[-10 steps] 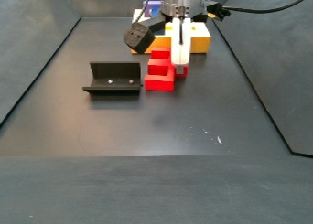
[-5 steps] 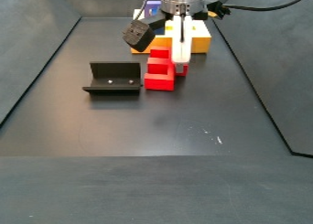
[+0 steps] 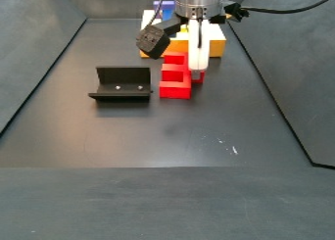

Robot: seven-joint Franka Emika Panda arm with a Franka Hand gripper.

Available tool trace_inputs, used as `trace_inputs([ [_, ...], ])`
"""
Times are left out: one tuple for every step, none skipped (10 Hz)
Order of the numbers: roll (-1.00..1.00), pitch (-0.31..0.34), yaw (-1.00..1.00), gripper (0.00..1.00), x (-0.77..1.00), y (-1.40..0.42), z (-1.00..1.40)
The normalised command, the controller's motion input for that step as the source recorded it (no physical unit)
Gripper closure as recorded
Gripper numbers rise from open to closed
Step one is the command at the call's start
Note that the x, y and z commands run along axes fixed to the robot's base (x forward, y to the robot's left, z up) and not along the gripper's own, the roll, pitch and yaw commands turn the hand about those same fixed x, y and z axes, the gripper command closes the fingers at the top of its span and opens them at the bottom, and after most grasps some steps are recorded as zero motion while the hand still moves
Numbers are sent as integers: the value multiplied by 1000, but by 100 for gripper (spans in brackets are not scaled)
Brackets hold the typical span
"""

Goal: Pick up the red object. Move up. Place the red object on the fixture. Regrasp the red object. Move to above the board. Insert the red object.
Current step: Pick up the red object, then move up, then place the red object on the fixture.

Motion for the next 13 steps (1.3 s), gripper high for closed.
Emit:
trace_inputs([
  [0, 0, 0, 100, 0, 0, 0],
  [0, 0, 0, 100, 0, 0, 0],
  [0, 0, 0, 100, 0, 0, 0],
  [0, 0, 0, 100, 0, 0, 0],
  [0, 0, 0, 100, 0, 0, 833],
  [0, 15, 50, 100, 9, 25, 784],
  [-14, 63, 56, 100, -20, 16, 593],
  [-45, 49, 33, 100, 18, 0, 232],
  [0, 0, -11, 100, 0, 0, -34],
  [-466, 260, 77, 100, 389, 171, 0],
  [-526, 334, 306, 100, 394, 97, 131],
  [-431, 326, 346, 100, 391, 60, 371],
  [-366, 331, 360, 100, 377, 69, 523],
])
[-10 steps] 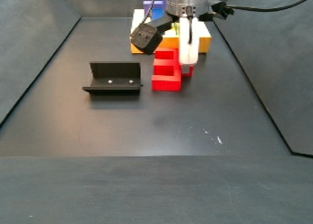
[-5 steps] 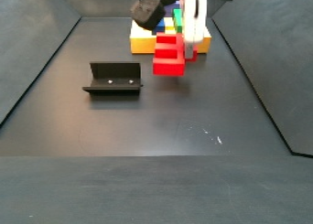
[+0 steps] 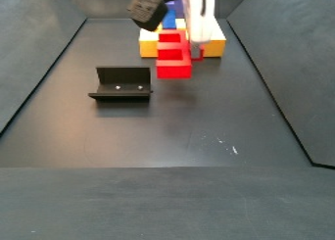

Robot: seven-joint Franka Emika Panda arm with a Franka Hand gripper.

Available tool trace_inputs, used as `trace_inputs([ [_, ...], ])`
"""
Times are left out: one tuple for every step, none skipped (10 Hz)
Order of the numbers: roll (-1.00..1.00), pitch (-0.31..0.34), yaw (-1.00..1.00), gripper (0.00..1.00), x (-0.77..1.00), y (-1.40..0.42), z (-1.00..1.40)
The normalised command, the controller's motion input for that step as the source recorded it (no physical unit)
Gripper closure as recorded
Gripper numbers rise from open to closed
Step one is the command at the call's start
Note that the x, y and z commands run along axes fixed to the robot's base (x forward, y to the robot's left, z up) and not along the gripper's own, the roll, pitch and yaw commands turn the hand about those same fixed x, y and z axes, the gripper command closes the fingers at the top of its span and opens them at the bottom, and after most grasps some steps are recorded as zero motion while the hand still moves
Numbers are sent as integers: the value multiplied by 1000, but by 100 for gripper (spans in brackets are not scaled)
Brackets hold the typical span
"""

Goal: Pick up the red object. Move up. Place the red object on the fixture. Regrasp the red object. Move to above the board. Insert the red object.
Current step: Place the red object on the fixture.

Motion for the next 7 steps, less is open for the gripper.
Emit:
trace_inputs([
  [-334, 317, 406, 100, 329, 60, 566],
  [-317, 331, 397, 100, 337, 54, 640],
  [-320, 294, 389, 100, 389, 26, 583],
  [-254, 217, 426, 100, 391, 3, 563],
  [-66, 160, 554, 100, 366, 0, 406],
  [0, 171, 623, 100, 363, -26, 351],
  [0, 146, 671, 100, 326, -63, 294],
])
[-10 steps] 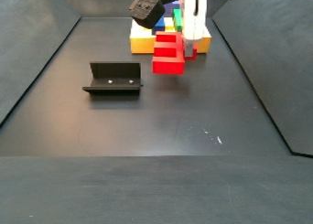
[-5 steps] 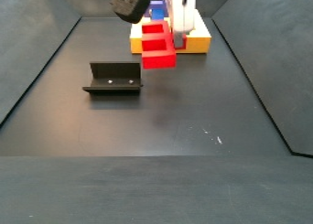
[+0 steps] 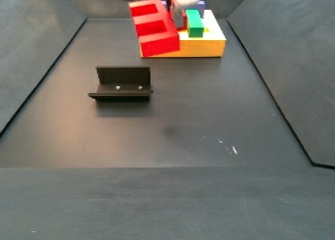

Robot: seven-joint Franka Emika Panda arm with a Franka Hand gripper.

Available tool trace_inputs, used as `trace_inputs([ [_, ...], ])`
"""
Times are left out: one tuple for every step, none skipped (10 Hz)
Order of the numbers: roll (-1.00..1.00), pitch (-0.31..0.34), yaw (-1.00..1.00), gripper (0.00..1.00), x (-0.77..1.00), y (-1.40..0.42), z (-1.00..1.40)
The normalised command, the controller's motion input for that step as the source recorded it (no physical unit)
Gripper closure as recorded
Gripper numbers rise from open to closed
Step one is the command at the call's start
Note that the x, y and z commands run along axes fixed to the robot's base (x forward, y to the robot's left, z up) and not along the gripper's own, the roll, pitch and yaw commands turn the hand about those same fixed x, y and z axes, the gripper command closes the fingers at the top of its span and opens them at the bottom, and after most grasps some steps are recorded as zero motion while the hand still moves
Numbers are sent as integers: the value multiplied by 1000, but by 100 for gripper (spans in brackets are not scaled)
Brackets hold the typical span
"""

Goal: Pick up the red object. Move up. Place the red object on the fixture. Regrasp the red object. Move to above the board. Insert the red object.
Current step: Place the red object on the fixture.

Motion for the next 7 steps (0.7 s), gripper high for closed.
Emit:
trace_inputs([
  [0, 100, 723, 100, 286, -100, 249],
  [0, 66, 757, 100, 246, -106, 169],
  [0, 31, 794, 100, 223, -134, 137],
  [0, 0, 829, 100, 191, -151, 123],
  [0, 0, 849, 100, 171, -163, 120],
  [0, 86, 771, 100, 206, -120, 146],
  [-69, 89, 720, 100, 274, -117, 49],
])
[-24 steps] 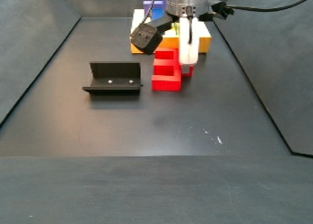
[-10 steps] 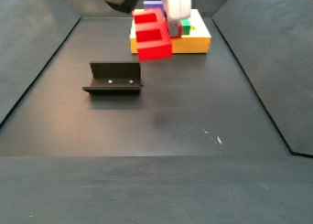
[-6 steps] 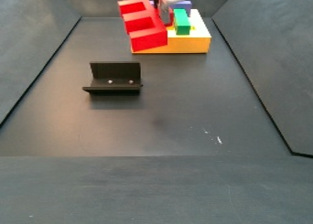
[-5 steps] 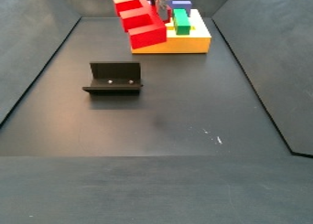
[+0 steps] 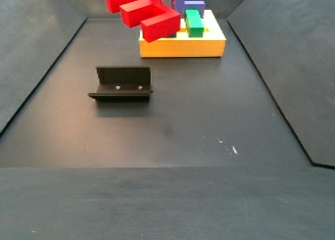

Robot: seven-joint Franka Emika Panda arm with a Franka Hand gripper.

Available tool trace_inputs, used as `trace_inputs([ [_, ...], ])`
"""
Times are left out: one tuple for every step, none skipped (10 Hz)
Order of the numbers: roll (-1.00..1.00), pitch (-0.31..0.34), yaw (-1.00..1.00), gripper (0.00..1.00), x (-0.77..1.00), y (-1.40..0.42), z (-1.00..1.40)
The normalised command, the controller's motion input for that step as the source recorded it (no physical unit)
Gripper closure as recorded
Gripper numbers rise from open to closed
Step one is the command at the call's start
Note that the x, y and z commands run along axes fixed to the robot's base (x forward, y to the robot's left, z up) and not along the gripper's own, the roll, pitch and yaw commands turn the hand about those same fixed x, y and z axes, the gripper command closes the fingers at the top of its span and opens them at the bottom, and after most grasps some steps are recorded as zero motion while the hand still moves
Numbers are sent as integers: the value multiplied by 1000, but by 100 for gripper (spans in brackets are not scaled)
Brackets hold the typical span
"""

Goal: Pick up the red object. Move up. Place the red object on the fixture. Regrasp the red object. Move to above the board. Insert the red object.
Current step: Place the red object on the fixture.

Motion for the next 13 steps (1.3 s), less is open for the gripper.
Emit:
trace_inputs([
  [-243, 180, 566, 100, 386, -46, 0],
  [-406, 220, 409, 100, 469, 0, -66],
  [-471, 234, 429, 100, 400, 0, -71],
  [-526, 260, 466, 100, 311, 0, -40],
  [-520, 260, 500, 100, 266, 0, -14],
  [-506, 271, 523, 100, 231, 0, 0],
  [-466, 277, 531, 100, 211, 0, 0],
  [-380, 277, 506, 100, 237, 0, 37],
  [-323, 266, 509, 100, 240, 6, 100],
  [-320, 263, 509, 100, 243, 3, 89],
  [-331, 246, 526, 100, 237, 0, 60],
  [-311, 220, 523, 100, 260, 0, 54],
  [-263, 269, 414, 100, 391, 46, 0],
])
